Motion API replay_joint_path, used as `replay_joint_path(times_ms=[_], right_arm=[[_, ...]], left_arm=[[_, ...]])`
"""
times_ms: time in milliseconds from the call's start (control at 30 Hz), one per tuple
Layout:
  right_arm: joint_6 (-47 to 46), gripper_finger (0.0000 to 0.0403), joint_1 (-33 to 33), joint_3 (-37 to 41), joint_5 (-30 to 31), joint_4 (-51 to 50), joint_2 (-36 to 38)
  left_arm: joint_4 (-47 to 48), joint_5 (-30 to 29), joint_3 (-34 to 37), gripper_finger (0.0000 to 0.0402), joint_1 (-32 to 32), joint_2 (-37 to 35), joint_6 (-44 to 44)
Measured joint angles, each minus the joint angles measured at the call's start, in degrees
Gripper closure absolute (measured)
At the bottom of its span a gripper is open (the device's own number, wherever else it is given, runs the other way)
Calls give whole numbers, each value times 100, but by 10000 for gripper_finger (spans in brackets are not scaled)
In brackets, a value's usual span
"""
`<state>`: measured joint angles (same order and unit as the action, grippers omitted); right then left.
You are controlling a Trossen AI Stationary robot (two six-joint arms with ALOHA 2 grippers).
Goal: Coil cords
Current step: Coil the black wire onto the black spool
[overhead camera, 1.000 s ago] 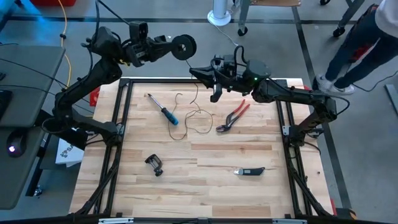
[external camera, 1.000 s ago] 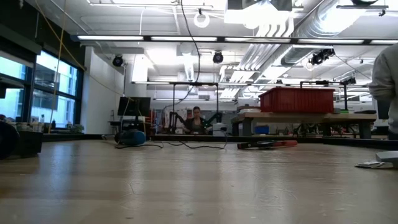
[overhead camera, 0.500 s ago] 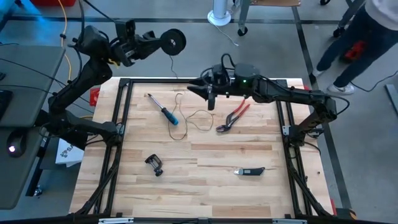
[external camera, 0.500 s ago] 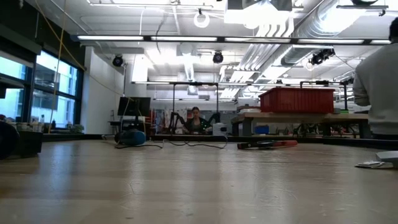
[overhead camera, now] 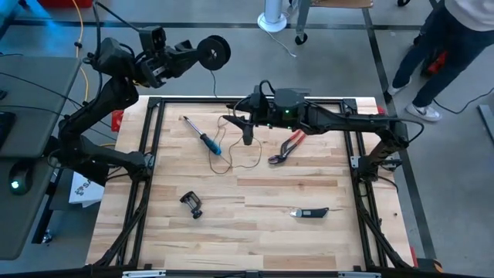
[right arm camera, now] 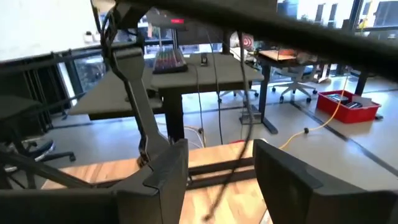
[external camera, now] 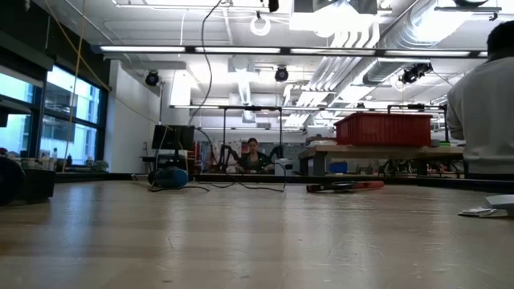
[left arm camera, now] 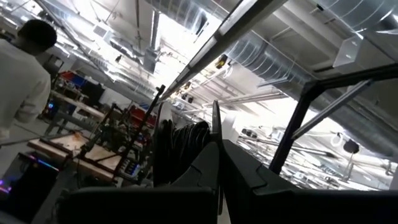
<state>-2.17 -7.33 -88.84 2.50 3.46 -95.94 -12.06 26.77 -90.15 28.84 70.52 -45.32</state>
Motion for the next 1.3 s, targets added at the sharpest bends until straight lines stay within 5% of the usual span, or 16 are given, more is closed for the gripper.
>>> replay_joint_path(times_ms=[633, 1067, 1300], right_arm=[[31, 282, -17, -2, 379, 271, -59], [94, 393, -17, -2, 302, 291, -83], [101, 402, 41, -2, 302, 79, -42]], left_arm=[[20, -169, 2, 402, -48, 5, 50], [19, -184, 4, 401, -51, 5, 54], [113, -187, 7, 401, -15, -32, 397]])
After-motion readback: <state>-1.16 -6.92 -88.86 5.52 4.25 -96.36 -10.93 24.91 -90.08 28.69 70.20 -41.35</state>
